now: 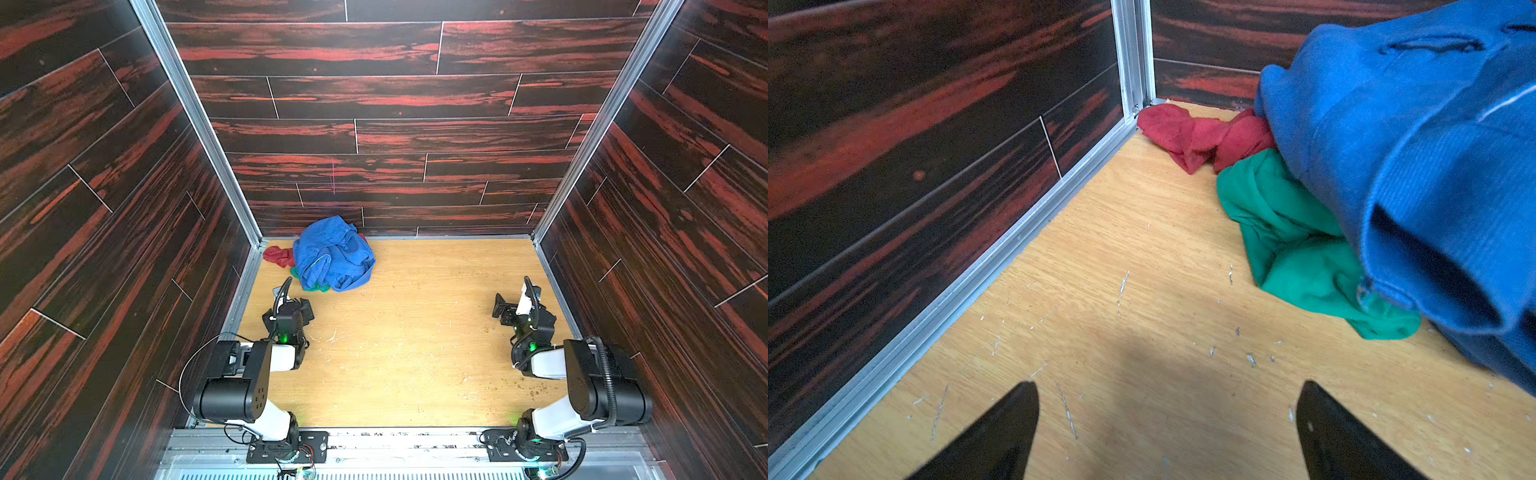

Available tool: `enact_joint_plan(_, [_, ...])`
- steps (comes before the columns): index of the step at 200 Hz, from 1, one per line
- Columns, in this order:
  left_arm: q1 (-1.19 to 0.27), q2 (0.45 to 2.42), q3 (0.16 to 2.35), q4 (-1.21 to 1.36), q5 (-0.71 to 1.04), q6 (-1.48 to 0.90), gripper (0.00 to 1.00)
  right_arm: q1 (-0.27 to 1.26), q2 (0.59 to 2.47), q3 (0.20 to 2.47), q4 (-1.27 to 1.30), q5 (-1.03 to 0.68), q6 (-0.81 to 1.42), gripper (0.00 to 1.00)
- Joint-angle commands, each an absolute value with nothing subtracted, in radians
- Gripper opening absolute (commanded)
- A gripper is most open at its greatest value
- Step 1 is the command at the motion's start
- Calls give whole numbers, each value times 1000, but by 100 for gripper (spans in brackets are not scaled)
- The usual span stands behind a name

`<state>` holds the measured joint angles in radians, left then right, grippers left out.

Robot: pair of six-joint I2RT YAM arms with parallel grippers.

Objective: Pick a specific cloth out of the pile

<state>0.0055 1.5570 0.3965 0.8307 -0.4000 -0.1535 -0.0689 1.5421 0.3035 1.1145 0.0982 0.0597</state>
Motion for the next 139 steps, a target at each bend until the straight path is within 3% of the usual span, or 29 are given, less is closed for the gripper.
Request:
enact_joint_plan(1, [9, 1532, 410, 832, -398, -143, 99, -68, 1557, 309, 1127, 107, 64, 99])
enact_joint_plan(118, [9, 1530, 408, 836, -397, -143, 99, -73, 1554, 307, 1130, 95, 67, 99])
enact_joint_plan(139, [5, 1484, 404, 893, -396, -103, 97, -71, 1434, 329, 994, 83, 59, 95])
